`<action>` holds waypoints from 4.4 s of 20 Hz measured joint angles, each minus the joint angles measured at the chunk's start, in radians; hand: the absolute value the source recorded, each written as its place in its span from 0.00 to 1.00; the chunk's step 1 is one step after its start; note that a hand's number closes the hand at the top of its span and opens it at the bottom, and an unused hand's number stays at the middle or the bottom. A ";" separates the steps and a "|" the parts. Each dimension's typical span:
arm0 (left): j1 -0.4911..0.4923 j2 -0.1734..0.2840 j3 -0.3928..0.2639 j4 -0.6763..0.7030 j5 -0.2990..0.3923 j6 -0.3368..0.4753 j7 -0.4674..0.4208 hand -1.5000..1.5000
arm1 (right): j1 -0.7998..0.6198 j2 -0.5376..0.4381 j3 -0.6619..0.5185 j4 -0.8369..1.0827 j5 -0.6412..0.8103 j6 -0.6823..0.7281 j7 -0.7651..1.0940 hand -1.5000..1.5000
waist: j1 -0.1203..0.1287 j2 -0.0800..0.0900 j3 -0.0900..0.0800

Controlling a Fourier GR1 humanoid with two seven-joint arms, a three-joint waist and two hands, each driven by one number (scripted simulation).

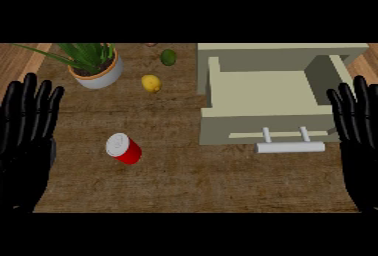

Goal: Pick up the can, place it into the drawer and close the drawer

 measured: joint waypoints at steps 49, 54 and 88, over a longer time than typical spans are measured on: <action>-0.004 0.195 0.196 0.159 0.649 -0.332 0.536 0.00 | 0.432 -0.042 -0.480 -0.040 -0.309 0.279 0.061 0.00 | 0.019 -0.014 0.010; -0.037 0.151 0.156 0.232 0.563 -0.332 0.503 0.00 | 0.432 -0.037 -0.523 -0.013 -0.321 0.327 0.048 0.00 | 0.020 -0.014 0.010; -0.142 0.091 0.170 1.079 0.081 -0.433 -0.224 0.00 | 0.418 0.026 -0.689 -0.074 -0.407 0.464 0.158 0.00 | 0.019 -0.013 0.010</action>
